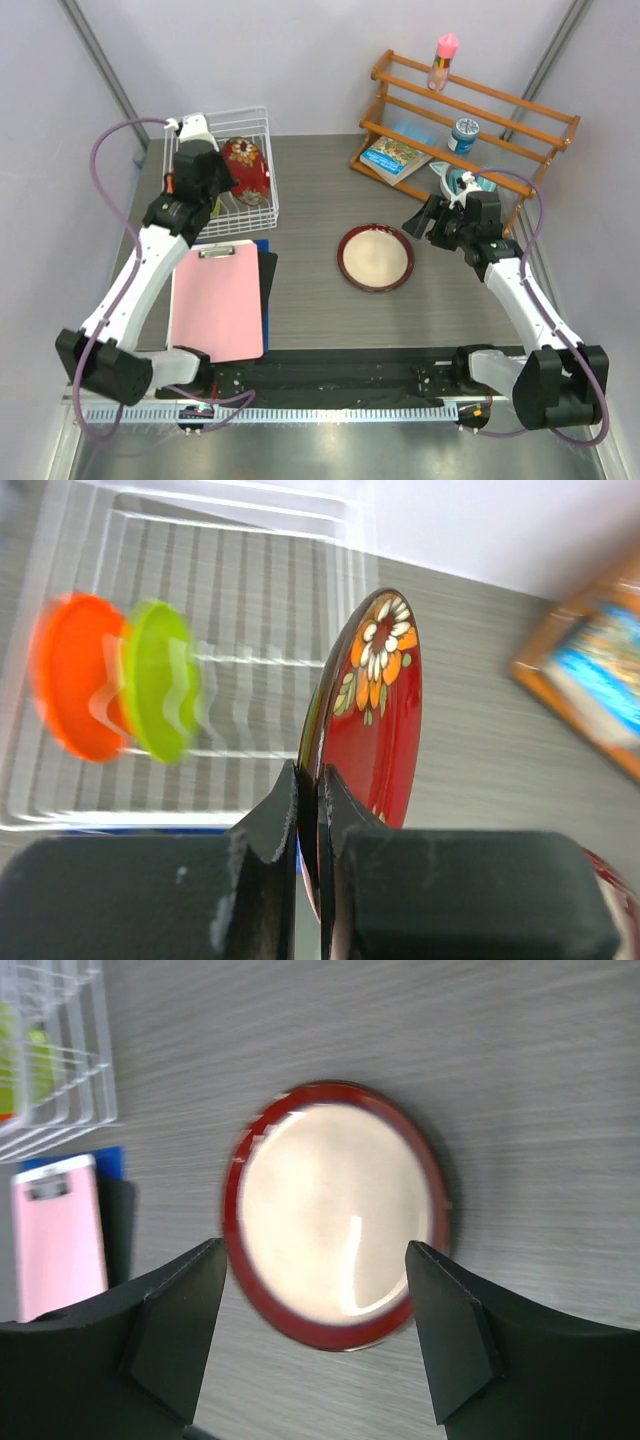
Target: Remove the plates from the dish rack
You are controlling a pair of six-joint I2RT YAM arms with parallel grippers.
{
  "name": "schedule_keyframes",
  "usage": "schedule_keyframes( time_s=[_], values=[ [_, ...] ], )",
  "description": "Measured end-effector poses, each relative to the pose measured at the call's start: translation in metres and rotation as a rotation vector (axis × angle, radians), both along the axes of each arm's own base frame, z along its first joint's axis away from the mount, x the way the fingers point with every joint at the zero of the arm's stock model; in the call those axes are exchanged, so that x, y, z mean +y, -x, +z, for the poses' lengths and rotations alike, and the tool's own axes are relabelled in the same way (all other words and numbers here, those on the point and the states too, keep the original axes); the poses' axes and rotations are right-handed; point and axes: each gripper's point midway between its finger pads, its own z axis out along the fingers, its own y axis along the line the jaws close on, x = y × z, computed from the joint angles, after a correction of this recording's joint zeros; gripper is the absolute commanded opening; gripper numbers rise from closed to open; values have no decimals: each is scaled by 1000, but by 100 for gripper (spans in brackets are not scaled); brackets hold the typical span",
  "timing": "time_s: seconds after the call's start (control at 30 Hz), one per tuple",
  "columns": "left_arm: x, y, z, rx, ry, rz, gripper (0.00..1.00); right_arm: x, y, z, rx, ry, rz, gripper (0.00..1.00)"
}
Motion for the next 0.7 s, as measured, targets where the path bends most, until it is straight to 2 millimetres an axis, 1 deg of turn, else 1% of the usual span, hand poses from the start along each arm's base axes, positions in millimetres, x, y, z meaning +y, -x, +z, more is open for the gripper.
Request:
schedule_keyframes(
  time_s=[0.07, 0.13, 0.2, 0.33, 0.43, 0.5, 0.53, 0.67, 0.7],
  values=[
    [-15, 16, 3, -19, 98, -68, 0, 11, 0, 14, -43, -49, 37, 79],
    [-30, 32, -6, -5, 193, -132, 0, 24, -1, 26, -81, -103, 77, 79],
    [-43, 45, -22, 28, 261, -177, 0, 39, 0, 33, -104, -149, 118, 79],
    [-70, 71, -66, 136, 378, -251, 0, 77, 5, 39, -113, -222, 218, 78],
    [-86, 85, -91, 206, 437, -287, 0, 106, 7, 36, -100, -265, 282, 77],
    [-94, 90, -95, 222, 463, -307, 0, 121, 7, 30, -80, -288, 309, 77],
    [-99, 91, -93, 221, 475, -320, 0, 128, 7, 26, -66, -300, 319, 77],
    [-121, 93, -78, 179, 525, -381, 0, 149, 8, 12, -27, -329, 350, 77],
    [-125, 93, -75, 171, 533, -394, 0, 152, 9, 10, -21, -334, 356, 75]
  ],
)
